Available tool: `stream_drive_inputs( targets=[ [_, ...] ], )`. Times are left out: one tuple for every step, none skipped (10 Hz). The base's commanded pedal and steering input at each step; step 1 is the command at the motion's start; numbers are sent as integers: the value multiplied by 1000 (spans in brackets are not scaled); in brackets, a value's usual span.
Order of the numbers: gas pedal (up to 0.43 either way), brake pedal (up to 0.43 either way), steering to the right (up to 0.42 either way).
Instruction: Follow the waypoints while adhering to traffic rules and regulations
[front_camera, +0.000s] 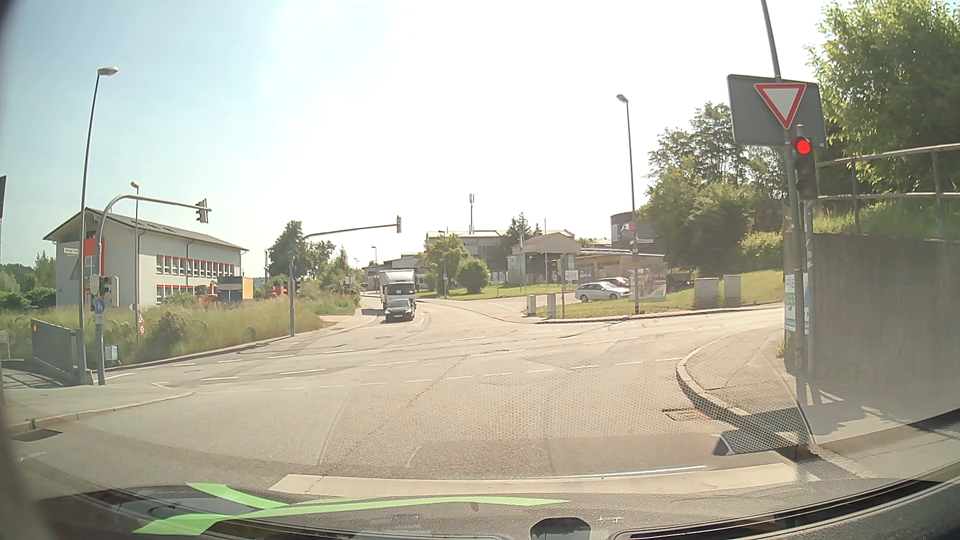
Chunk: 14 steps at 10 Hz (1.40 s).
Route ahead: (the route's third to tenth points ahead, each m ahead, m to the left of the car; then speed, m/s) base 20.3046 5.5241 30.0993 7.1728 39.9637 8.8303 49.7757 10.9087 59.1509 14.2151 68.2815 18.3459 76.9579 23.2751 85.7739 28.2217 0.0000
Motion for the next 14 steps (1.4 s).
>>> stream_drive_inputs(
  targets=[
    [0,220,3],
    [0,220,3],
    [0,220,3],
    [0,220,3],
    [0,220,3],
    [0,220,3],
    [0,220,2],
    [0,220,3],
    [0,220,3],
    [0,220,3],
    [0,220,3],
    [0,220,3],
    [0,220,3],
    [0,220,3]
  ],
)
